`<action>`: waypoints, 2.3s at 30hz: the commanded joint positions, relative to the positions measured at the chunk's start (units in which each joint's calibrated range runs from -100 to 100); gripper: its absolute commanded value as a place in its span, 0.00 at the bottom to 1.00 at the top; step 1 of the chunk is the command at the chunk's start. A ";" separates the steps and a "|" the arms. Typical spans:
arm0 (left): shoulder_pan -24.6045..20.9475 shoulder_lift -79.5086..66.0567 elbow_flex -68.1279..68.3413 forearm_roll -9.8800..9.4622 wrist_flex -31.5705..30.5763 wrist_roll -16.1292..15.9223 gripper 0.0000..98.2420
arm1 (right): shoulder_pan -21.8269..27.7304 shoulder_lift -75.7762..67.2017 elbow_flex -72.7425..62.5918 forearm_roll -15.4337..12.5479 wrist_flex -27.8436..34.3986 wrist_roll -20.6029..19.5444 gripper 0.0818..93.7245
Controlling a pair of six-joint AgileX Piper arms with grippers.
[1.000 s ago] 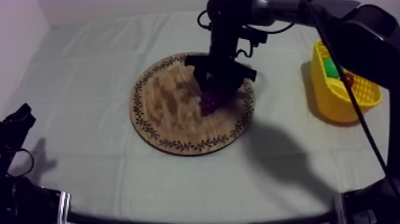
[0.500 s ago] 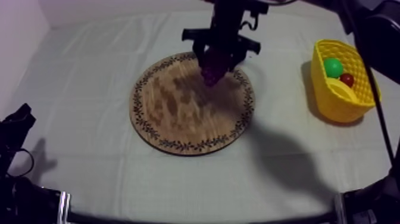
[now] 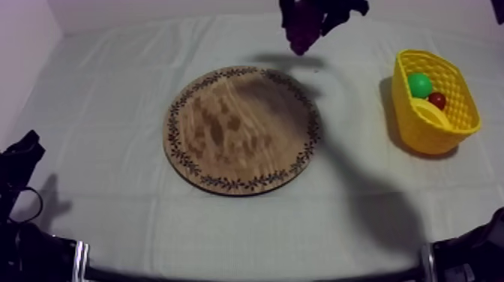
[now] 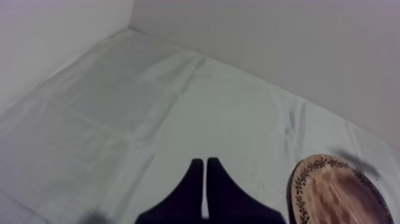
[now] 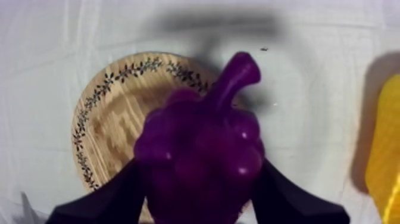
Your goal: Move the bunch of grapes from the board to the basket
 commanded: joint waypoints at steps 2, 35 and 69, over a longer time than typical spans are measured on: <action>-0.01 0.03 0.04 0.01 0.03 0.00 0.00 | 0.27 -2.08 2.33 -0.06 -0.32 0.72 0.34; -0.01 0.03 0.04 0.01 0.03 0.00 0.00 | 22.01 -22.34 29.88 7.33 -4.03 17.71 0.37; -0.01 0.03 0.04 0.01 0.03 0.00 0.00 | 25.61 -11.87 42.69 7.12 -12.77 18.94 0.65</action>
